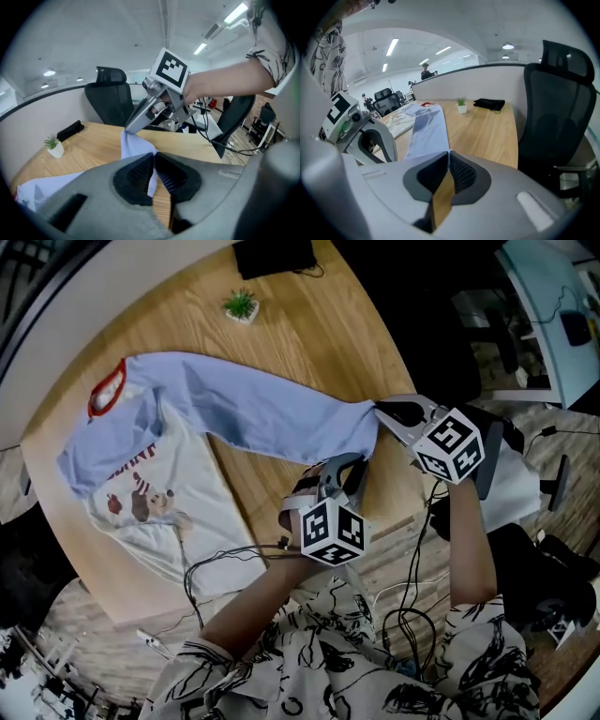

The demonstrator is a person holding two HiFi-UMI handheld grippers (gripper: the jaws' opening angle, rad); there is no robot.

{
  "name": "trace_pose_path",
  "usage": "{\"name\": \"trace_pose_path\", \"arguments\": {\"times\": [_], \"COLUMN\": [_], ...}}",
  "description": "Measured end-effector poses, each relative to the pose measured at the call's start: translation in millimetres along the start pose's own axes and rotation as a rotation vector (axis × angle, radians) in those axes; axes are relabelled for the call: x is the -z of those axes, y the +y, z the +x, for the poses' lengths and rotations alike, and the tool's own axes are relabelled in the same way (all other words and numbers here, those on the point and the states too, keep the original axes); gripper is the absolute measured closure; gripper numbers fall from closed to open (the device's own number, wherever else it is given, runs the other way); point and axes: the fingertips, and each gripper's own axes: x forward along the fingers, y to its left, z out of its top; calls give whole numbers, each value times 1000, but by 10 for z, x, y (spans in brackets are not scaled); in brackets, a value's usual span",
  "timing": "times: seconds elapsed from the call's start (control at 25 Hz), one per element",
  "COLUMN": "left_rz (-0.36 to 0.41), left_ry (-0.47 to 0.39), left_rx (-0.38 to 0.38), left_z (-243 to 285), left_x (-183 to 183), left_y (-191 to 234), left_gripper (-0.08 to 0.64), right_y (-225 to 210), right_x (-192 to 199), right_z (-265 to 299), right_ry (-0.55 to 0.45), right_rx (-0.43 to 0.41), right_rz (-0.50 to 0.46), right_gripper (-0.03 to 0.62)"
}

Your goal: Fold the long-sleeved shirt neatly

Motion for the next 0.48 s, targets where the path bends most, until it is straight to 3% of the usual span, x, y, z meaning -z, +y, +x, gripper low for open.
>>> {"name": "trace_pose_path", "arguments": {"times": [0.32, 0.48], "left_rz": [-73, -106], "left_ry": [-220, -308], "left_rx": [-173, -246], "left_z": [-701, -1095], "left_x": [-921, -1200], "left_y": [855, 1201], "left_gripper": [534, 534], "right_y": [19, 191], "right_x": [-1686, -2378], "right_z": [-193, -190], "right_ry": [-159, -191], "right_rx": [35, 18], "right_rz": [-185, -274], "right_gripper": [565, 565]}}
